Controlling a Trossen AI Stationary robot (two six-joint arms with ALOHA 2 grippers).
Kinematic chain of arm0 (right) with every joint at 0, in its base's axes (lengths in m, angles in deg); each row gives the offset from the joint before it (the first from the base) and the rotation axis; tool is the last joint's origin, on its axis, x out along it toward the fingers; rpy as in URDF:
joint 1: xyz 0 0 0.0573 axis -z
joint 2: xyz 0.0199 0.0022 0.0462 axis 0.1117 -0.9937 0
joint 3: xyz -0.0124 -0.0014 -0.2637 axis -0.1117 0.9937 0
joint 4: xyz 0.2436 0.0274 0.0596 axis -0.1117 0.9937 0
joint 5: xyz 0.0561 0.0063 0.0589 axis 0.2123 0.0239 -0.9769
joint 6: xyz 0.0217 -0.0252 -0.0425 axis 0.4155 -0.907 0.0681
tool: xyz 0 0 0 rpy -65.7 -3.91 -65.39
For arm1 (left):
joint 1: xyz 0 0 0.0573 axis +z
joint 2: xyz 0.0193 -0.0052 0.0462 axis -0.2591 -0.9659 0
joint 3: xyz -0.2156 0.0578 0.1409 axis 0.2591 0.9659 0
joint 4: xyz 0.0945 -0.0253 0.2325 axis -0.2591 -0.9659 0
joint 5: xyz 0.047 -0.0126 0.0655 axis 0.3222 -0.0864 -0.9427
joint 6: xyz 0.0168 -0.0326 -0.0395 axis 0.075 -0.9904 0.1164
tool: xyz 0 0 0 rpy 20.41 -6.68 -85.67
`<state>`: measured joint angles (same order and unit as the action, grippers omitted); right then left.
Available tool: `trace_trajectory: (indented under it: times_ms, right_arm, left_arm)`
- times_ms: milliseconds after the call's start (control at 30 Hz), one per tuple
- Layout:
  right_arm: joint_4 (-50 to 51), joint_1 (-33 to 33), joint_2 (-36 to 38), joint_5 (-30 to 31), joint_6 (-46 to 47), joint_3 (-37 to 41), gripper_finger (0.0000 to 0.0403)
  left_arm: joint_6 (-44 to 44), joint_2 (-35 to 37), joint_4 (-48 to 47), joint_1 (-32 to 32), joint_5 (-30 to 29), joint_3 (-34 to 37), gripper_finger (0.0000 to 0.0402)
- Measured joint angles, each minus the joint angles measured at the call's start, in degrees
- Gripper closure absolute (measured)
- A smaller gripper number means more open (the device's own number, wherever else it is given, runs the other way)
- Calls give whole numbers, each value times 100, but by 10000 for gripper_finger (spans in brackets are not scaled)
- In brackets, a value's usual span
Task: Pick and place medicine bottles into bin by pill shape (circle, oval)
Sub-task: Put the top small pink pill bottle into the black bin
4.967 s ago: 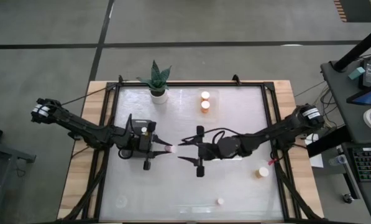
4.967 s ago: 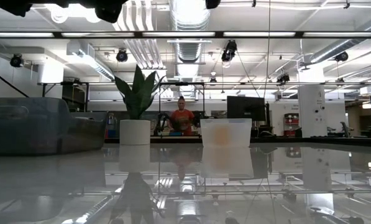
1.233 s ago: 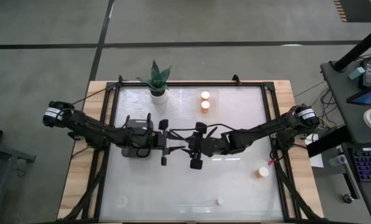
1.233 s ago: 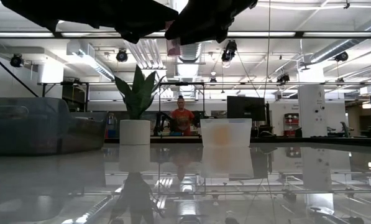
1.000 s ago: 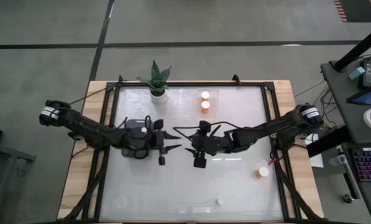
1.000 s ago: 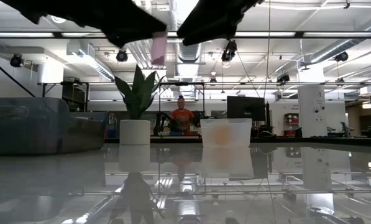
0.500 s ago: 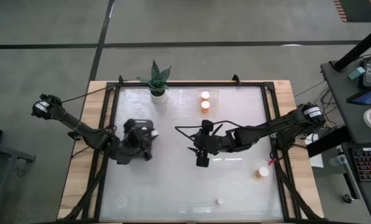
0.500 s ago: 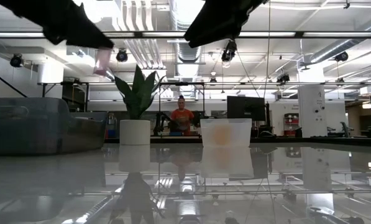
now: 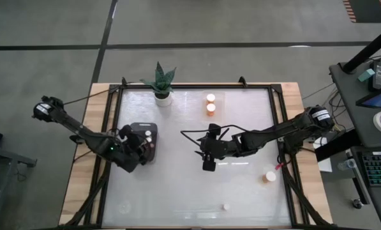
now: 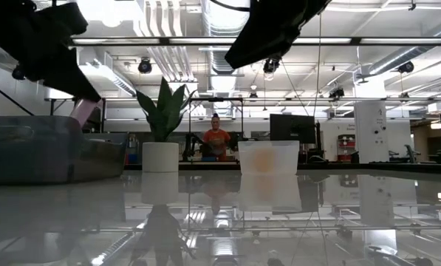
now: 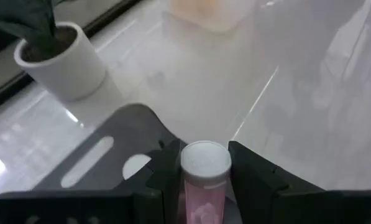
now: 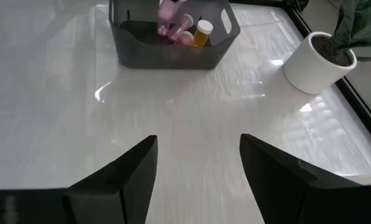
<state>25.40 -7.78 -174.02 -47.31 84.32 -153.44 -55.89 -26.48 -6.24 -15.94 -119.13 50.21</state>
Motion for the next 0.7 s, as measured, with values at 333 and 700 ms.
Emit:
trace_trajectory:
  times_ms: [333,700]
  right_arm:
    - [-44,0,0,0,13,0,181]
    - [-133,-2,0,0,9,0,181]
  left_arm:
    - [-719,-394,52,8,422,377,303]
    - [-733,-846,72,8,403,375,271]
